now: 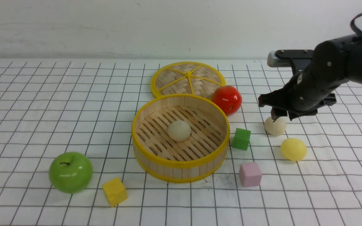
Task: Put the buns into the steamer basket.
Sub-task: Use the right arm to grab a steamed stuffed bun
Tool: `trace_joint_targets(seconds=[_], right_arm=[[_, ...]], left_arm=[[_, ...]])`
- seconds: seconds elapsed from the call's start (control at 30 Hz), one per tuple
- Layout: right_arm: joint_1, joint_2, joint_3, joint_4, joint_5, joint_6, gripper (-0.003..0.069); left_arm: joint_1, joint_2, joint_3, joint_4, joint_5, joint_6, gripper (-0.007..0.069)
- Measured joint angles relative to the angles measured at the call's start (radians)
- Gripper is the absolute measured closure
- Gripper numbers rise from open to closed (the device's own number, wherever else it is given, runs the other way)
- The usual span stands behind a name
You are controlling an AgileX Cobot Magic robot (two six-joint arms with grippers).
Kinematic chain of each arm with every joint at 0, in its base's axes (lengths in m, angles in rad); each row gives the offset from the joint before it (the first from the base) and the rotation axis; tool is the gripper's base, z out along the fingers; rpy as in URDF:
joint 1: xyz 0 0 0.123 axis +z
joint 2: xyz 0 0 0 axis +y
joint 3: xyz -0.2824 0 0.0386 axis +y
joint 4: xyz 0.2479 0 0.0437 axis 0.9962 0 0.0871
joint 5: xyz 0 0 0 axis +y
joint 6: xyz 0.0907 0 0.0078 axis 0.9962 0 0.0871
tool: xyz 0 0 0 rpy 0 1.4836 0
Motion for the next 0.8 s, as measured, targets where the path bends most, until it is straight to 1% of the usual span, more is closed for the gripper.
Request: trace_joint_targets(seconds=[0.17,0.27,0.53,0.63,0.8], right_arm=[[-0.007,0.102,-0.095,-0.031,-0.018,-0.001,0.0312],[-0.009,0.138,-0.106,-0.055,-0.033,-0.001,0.0312],[-0.036,0.174,-0.112,-0.058,-0.055,0.0,0.0319],[-0.036,0.184,-0.113,-0.058,-0.064,0.003,0.0354],[-0.036,0.196,-0.114,-0.036,-0.068,0.003,0.0489]], left_arm=[[0.0,0.0,0.0,0.0,0.0,0.0,0.0491],[0.0,0.0,0.0,0.0,0.0,0.0,0.0491],[0.0,0.0,0.0,0.0,0.0,0.0,0.0491],[0.0,0.0,0.0,0.0,0.0,0.0,0.0491],[0.0,0.0,0.0,0.0,0.0,0.0,0.0491]])
